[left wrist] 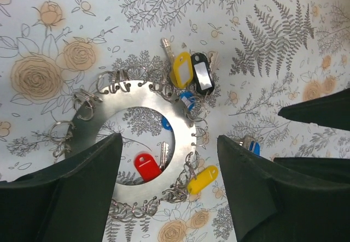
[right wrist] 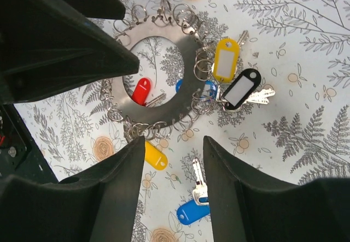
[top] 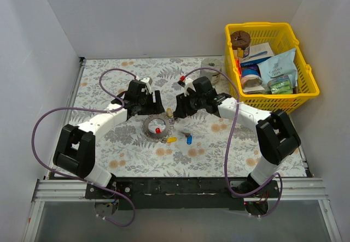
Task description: Put the keys on the keyring
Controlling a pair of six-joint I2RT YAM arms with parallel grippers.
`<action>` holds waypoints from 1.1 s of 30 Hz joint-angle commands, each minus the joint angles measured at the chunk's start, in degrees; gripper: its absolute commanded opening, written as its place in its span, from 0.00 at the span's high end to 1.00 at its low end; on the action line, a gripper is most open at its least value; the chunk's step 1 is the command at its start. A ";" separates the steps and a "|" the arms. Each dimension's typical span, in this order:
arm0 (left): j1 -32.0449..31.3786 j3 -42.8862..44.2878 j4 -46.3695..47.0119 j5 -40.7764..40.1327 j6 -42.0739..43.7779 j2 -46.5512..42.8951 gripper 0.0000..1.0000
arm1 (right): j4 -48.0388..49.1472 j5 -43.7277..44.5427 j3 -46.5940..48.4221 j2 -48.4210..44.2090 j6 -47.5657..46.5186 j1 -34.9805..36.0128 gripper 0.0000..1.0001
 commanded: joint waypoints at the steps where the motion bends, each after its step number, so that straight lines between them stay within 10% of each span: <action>1: -0.92 -1.42 3.30 3.90 0.87 -2.83 0.32 | 0.83 -1.22 -1.35 -0.16 0.82 -1.98 0.46; 33: -19.56 7.63 -0.57 -16.14 1.66 14.66 0.56 | 3.39 -7.02 -8.65 -3.67 2.49 -10.60 0.48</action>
